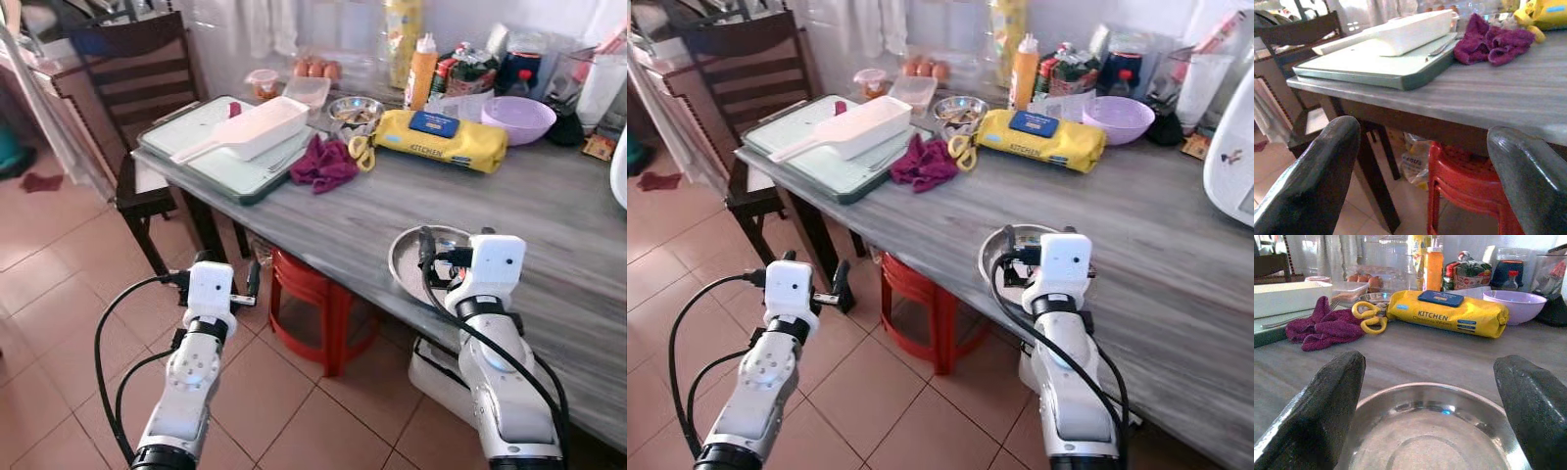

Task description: Setting the table

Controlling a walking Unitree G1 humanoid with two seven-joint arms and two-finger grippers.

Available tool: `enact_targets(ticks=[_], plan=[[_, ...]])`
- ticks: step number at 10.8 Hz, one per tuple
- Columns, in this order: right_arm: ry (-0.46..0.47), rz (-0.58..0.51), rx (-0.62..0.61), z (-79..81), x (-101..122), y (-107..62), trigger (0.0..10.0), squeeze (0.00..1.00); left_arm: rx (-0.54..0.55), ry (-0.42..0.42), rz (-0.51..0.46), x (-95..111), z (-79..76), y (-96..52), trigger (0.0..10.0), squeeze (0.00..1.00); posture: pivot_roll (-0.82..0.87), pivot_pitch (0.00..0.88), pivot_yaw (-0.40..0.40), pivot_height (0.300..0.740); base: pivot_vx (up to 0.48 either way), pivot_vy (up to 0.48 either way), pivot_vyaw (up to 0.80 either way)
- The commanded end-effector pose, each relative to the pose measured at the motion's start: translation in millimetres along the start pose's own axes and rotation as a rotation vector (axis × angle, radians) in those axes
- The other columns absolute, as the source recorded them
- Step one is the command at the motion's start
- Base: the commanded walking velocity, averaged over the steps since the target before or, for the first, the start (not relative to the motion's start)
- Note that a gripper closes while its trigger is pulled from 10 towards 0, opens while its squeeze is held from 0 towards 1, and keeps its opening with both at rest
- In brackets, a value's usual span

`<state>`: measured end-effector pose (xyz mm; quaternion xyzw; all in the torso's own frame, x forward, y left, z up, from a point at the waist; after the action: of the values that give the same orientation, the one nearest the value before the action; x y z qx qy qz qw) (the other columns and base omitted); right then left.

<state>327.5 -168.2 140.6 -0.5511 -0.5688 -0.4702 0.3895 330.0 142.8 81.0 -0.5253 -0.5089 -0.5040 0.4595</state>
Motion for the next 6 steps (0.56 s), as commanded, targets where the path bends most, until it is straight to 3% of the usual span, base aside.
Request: enact_targets(ticks=[1,6], plan=[[0.003,-0.01,-0.011,-2.5,5.1,-0.1,10.0,0.0,-0.002,0.005,-0.009,3.8,0.8,0.6,10.0,0.0,-0.11,0.031,0.073,0.74,0.0,0.0,-0.65],[0.012,0.005,-0.018,-2.6,1.8,-1.4,10.0,0.0,0.002,0.001,-0.005,5.4,1.8,1.8,10.0,0.0,-0.11,0.035,0.08,0.74,0.0,0.0,-0.8]])
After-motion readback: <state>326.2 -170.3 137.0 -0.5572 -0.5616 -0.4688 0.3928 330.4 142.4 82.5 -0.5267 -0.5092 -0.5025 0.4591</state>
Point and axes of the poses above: a point about 5 cm out from each wrist's last joint towards the gripper, its own y axis pointing out of the wrist towards the gripper, its own x axis along the axis of the wrist's last joint, z = x × y, the point moved 4 cm from there along y, pointing out of the wrist towards the gripper, and after that the axes turned 12 degrees about -y, right-handed, at the moved point
